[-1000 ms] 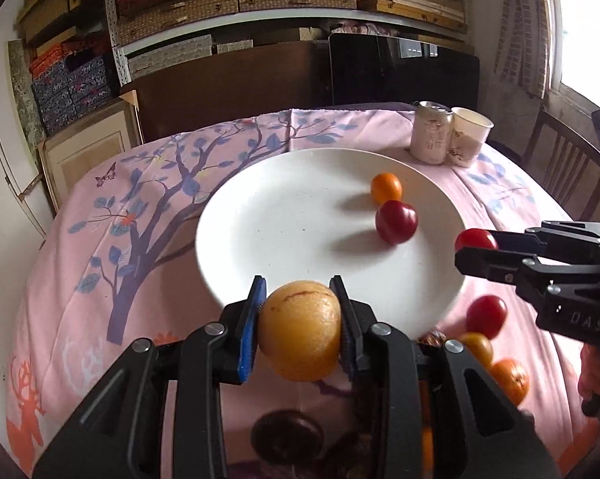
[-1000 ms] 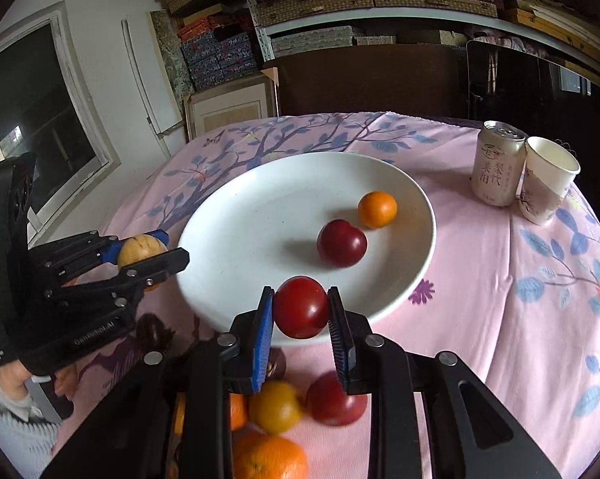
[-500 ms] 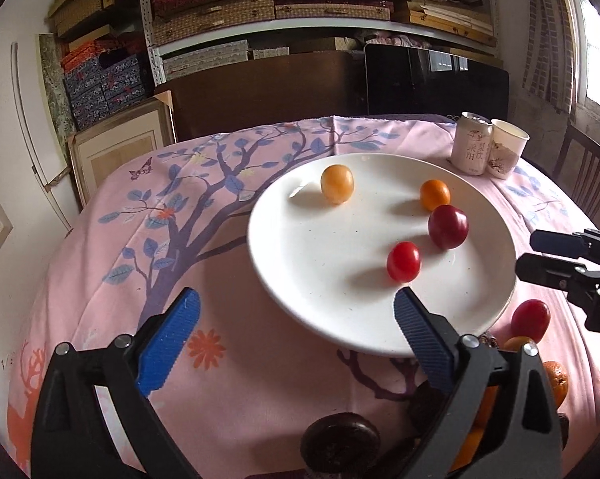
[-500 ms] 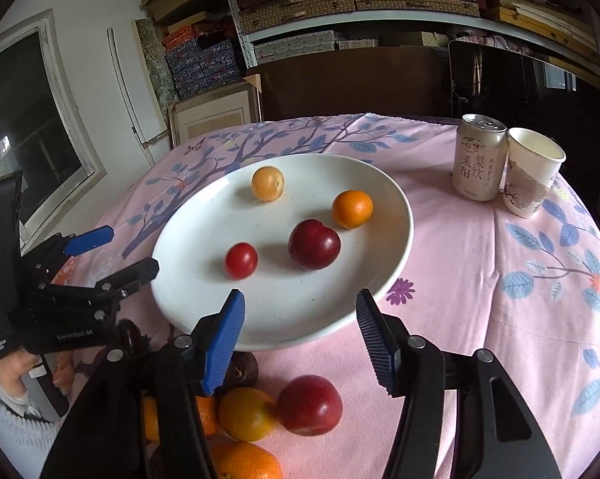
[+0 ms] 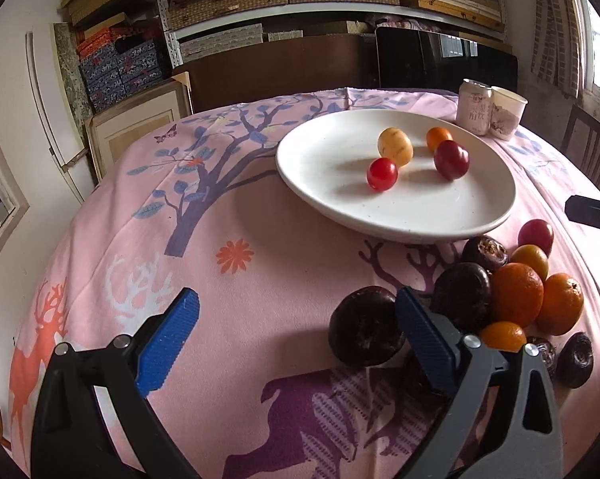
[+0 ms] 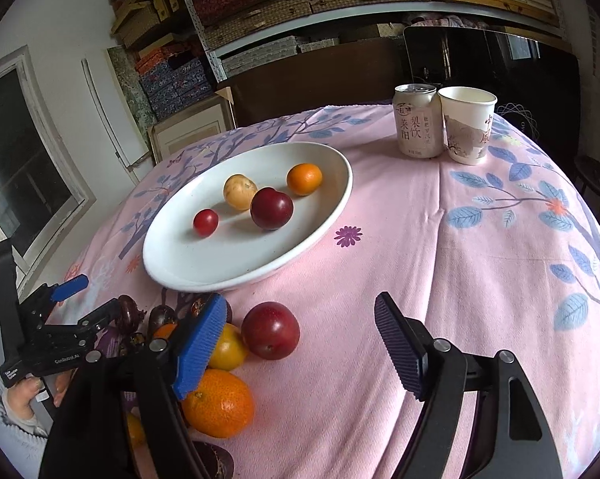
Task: Organize fruits
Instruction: 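Grasp a dark brown fruit with the left tool while the right tool grasps a red apple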
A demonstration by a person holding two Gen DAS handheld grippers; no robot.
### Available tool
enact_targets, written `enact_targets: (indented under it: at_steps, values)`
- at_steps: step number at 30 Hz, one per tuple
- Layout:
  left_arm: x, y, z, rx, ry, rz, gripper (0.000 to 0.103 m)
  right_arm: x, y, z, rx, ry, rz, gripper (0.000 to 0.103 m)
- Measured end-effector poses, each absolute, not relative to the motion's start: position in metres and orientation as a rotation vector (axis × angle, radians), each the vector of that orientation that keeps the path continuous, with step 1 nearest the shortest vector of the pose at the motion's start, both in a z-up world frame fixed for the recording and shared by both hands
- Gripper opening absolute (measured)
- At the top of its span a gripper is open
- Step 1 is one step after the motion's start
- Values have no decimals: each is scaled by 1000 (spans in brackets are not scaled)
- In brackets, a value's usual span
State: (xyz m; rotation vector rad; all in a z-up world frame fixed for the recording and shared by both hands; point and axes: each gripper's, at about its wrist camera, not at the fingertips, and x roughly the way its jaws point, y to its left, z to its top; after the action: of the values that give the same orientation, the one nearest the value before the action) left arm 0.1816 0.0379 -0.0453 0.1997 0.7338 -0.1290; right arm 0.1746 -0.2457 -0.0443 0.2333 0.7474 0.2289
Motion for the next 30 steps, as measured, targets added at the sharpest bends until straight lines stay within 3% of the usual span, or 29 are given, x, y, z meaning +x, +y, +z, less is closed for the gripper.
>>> enact_targets:
  at_steps: [7,9,11,16,18,30]
  values:
    - [185,36,-51,173,773,-197,96,167,-233,-58,202,776,222,78]
    - [187,35,-54,143,798,-263,78,165,-229,-61,190,779,222,78]
    - [187,31,-58,127,828,-324,67,162,-227,-63,191,781,220,77]
    - [187,29,-60,85,847,-395,48,159,-232,-65,224,779,201,75]
    - [185,29,-60,73,850,-425,40,159,-234,-66,233,783,200,69]
    - [180,21,-57,137,817,-403,36,168,-234,-77,293,846,249,57]
